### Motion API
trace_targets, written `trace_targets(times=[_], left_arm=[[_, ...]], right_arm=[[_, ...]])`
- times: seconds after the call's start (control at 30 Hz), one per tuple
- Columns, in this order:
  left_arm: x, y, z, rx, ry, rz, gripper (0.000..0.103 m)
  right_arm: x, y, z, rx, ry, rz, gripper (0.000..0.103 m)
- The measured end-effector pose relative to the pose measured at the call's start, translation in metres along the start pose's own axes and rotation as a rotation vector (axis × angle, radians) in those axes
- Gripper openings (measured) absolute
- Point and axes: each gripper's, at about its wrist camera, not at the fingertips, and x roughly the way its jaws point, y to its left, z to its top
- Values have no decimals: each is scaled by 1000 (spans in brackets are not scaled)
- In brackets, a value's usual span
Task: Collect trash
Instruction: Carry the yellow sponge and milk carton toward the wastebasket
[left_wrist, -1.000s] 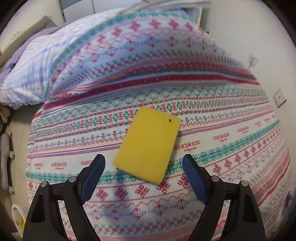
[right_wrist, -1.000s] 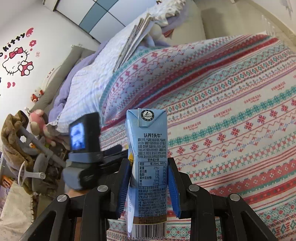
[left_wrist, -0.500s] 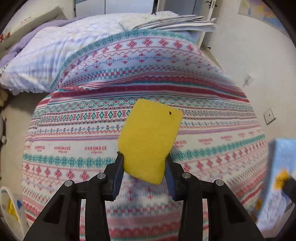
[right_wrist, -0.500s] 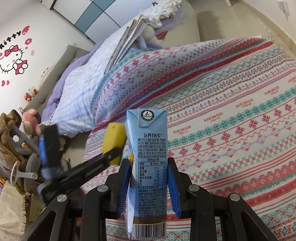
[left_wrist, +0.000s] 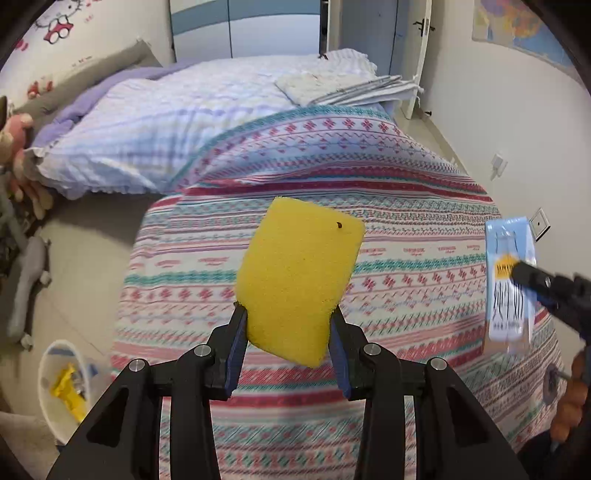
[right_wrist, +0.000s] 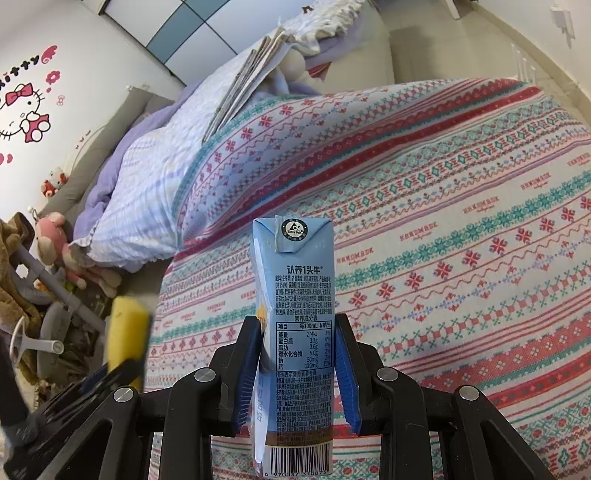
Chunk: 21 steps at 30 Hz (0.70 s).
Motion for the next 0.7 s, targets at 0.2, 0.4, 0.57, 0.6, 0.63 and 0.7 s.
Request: trace_targets(times=[0.2, 0.4, 0.57, 0.6, 0.63, 0.7], left_arm=[[-27, 35, -29, -26, -17, 36, 42], [-39, 73, -55, -80, -18, 68, 42], [-43, 98, -77, -121, -2, 92, 42], [-43, 104, -81, -129, -1, 96, 42], [-44, 109, -85, -133, -1, 103, 43], [-43, 119, -92, -143, 2, 113, 43]], right_arm=[[5, 5, -5, -12, 8, -15, 35], [13, 17, -15, -46, 25, -12, 35], [23, 30, -27, -79, 51, -10, 35], [25, 34, -30, -94, 53, -11, 35], [27, 39, -33, -110, 56, -11, 35], [31, 46, -39, -134, 64, -12, 35]])
